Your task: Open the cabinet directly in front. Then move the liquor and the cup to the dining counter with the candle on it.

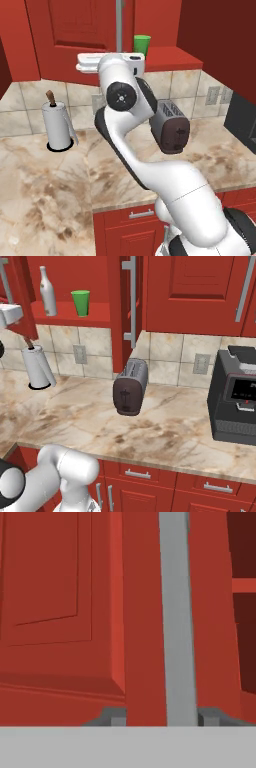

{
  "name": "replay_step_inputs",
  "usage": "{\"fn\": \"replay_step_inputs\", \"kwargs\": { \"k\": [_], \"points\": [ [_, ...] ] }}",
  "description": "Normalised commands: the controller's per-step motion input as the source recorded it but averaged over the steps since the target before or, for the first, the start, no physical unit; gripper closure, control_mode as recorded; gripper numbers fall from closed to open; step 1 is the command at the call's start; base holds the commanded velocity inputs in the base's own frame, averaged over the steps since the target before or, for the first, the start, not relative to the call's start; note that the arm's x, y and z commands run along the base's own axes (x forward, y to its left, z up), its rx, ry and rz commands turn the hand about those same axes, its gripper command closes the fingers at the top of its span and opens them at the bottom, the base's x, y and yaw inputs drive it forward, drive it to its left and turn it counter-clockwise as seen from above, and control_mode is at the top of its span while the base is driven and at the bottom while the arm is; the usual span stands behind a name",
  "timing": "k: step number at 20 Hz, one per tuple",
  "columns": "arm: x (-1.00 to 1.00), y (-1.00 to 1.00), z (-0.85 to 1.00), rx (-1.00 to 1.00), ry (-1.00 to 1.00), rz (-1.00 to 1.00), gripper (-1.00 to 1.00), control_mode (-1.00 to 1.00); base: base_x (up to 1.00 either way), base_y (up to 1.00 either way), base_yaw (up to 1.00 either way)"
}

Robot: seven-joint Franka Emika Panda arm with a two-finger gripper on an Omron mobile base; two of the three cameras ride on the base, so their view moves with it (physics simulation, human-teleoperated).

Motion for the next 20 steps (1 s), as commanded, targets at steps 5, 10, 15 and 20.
{"fn": "replay_step_inputs", "kwargs": {
  "k": [5, 10, 15, 20],
  "points": [
    [-0.75, 1.0, -0.06, 0.07, 0.0, -0.14, 1.0, -1.0, 0.0, 0.0, 0.0],
    [-0.46, 1.0, -0.21, 0.0, 0.05, -0.14, 1.0, -1.0, 0.0, 0.0, 0.0],
    [-0.01, 0.28, -0.02, -0.01, 0.05, 0.0, -1.0, -1.0, 0.0, 0.0, 0.0],
    [-0.91, -0.11, -0.32, 0.03, 0.01, 0.0, -1.0, -1.0, 0.0, 0.0, 0.0]
  ]
}}
